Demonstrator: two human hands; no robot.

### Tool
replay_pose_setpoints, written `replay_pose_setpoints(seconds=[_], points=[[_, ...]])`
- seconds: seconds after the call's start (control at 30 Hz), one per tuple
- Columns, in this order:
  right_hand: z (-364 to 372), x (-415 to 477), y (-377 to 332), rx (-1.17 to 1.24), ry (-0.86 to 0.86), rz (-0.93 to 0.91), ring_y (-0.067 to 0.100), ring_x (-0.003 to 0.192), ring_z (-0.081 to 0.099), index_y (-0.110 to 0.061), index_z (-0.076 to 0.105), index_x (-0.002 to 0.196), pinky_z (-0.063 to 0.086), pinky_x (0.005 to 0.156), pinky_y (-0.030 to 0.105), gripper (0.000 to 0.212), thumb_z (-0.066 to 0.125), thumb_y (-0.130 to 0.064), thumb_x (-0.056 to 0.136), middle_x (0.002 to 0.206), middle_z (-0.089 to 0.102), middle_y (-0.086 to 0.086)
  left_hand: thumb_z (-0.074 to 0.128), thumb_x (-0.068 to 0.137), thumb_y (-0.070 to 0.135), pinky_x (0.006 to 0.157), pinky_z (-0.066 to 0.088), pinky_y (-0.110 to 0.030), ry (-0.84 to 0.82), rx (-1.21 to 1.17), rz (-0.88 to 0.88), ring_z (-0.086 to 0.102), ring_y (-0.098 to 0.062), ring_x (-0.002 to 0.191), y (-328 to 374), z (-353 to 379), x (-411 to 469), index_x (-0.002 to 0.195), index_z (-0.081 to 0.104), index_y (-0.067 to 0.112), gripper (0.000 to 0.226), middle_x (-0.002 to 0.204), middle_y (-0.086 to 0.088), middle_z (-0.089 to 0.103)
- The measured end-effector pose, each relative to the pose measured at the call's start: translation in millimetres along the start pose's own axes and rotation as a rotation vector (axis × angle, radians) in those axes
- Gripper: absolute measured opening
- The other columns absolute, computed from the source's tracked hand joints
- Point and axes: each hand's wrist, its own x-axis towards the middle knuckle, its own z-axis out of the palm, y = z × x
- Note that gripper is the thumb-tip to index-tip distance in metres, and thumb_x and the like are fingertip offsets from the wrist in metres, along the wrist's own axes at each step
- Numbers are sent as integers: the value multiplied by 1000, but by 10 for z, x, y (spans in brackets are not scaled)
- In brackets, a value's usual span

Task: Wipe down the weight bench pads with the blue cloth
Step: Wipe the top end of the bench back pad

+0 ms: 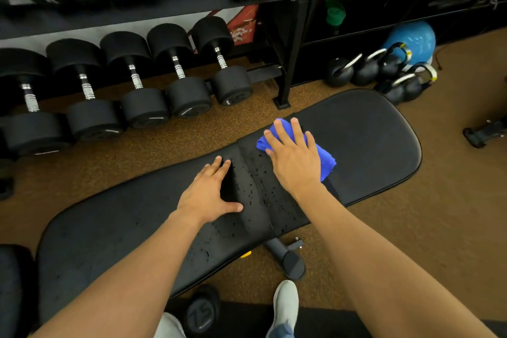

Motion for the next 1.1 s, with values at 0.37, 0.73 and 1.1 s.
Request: replay_pose_setpoints(seconds=[0.37, 0.73, 1.1], points=[[-38, 115, 80, 60, 46, 106, 32, 155, -2, -32, 27, 157, 16, 122, 52, 51, 26, -45, 108, 168, 12, -5, 83, 70, 63, 126, 16, -45, 16, -15, -17, -3, -18, 157, -48, 76, 48, 162, 2, 38, 125, 169, 13, -9], [-356, -47, 104, 518, -65, -51, 20, 155, 0, -26, 31, 157, 16, 124, 46, 56, 26, -51, 107, 168, 15, -6, 67, 91, 54, 122, 19, -37, 43, -242, -40, 11, -16, 156, 127, -103, -38, 161, 22, 32, 86, 170, 9, 8], [-18, -72, 1140, 44, 99, 67, 26, 156, 0, -25, 14, 161, 9, 125, 51, 57, 18, -46, 108, 169, 9, 0, 31, 104, 55, 125, -1, -55, 444, -367, -322, -11, -28, 156, 1809, 424, 790, 163, 5, 23, 72, 171, 1, 1]])
